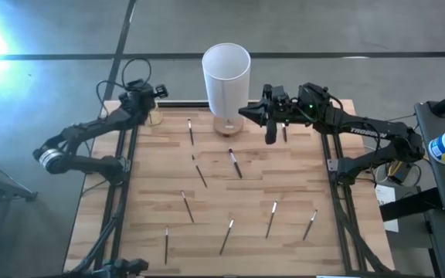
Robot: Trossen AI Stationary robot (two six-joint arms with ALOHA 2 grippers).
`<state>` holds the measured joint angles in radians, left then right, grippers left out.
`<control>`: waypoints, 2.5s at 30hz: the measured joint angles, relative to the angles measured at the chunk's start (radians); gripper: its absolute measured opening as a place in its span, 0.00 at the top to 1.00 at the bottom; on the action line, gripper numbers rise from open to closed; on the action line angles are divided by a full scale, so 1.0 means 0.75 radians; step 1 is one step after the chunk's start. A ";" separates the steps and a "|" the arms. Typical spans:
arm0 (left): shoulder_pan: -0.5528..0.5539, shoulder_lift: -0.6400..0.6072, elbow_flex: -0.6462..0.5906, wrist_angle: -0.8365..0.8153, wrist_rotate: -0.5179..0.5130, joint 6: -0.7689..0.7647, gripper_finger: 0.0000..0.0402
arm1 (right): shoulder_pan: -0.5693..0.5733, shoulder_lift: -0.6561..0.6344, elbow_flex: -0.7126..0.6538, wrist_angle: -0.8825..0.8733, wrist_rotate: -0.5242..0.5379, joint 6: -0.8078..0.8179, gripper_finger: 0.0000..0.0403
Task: Pick & Place Makeup Brushes
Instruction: Put the liner brush into the makeup holder, then put the eyeshadow brush into the makeup holder
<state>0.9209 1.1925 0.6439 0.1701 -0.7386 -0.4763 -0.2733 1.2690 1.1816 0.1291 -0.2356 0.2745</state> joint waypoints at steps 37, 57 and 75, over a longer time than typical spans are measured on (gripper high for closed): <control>0.001 0.194 0.176 -0.653 0.158 -0.249 0.87 | -0.003 -0.025 0.000 -0.058 0.003 -0.015 0.98; -0.344 -0.236 0.177 -0.747 0.374 -0.285 0.99 | -0.132 -0.323 -0.230 -0.368 -0.035 -0.205 0.98; -1.413 0.222 0.279 -1.162 0.188 -1.678 1.00 | -0.277 -0.552 -0.524 -0.337 -0.286 -0.206 0.98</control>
<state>-0.1385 1.3588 0.8532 -0.7016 -0.5975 -1.7350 -0.4813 0.8551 0.7883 -0.1239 -0.4502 0.1203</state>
